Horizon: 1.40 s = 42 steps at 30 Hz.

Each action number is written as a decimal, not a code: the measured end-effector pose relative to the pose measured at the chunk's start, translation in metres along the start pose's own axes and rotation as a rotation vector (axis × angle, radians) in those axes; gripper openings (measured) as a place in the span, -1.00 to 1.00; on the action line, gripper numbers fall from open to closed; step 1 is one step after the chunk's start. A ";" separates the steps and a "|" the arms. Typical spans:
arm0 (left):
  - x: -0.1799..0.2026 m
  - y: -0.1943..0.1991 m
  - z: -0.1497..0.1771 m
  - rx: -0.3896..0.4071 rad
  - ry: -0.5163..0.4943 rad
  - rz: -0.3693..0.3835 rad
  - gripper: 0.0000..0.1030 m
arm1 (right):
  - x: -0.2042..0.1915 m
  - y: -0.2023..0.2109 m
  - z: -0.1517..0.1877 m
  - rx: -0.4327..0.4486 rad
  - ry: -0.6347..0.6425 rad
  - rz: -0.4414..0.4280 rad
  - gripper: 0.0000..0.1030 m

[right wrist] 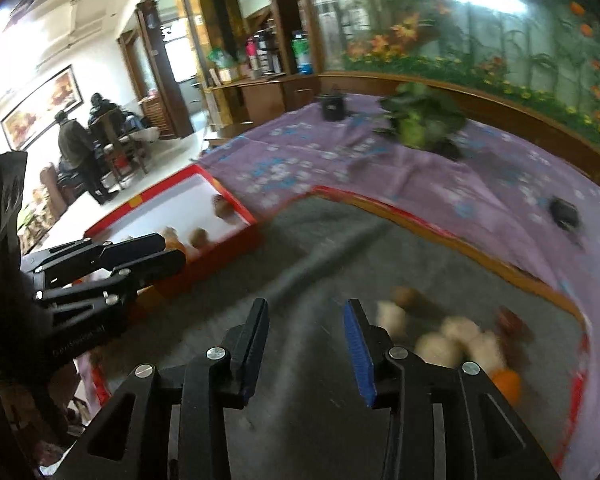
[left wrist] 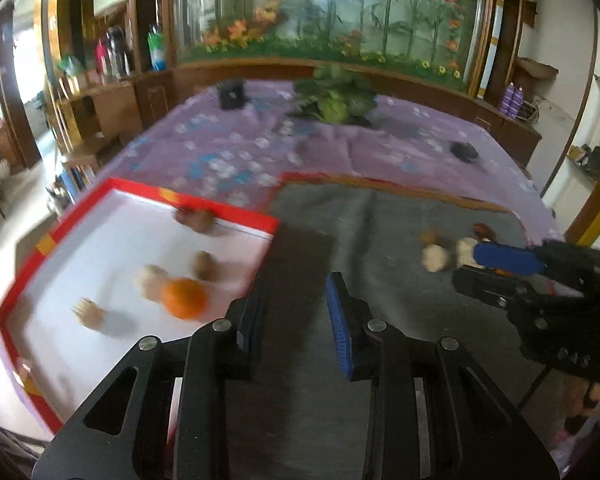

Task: Organize fruits
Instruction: 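Open both tools to drop the block and the brown fruit into the tray, then move both tools back over the felt toward the remaining items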

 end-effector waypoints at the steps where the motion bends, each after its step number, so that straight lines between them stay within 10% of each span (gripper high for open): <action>1: 0.007 -0.005 0.000 -0.018 0.005 0.000 -0.28 | 0.006 0.006 0.005 0.001 -0.010 0.007 -0.27; 13: 0.064 -0.030 0.005 -0.102 0.003 0.003 -0.26 | 0.080 0.058 0.063 0.026 -0.152 0.094 -0.23; 17: 0.071 -0.031 0.003 -0.099 0.010 0.043 0.22 | 0.085 0.057 0.068 0.022 -0.156 0.086 -0.23; 30: 0.106 -0.057 -0.010 -0.128 -0.057 0.071 0.31 | 0.096 0.052 0.071 0.011 -0.148 0.060 -0.22; 42: 0.097 -0.080 -0.018 -0.159 -0.076 -0.077 0.32 | 0.101 0.040 0.066 -0.014 -0.119 -0.011 -0.21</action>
Point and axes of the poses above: each gripper's, at about its wrist camera, not at the fingertips, and y roughly against the way its jaws point, x to its right, z to its underside, the point moved 4 cm from there along -y, roughly the way its jaws point, and after that the axes turned 2 degrees about -x, right-handed, at the moved point
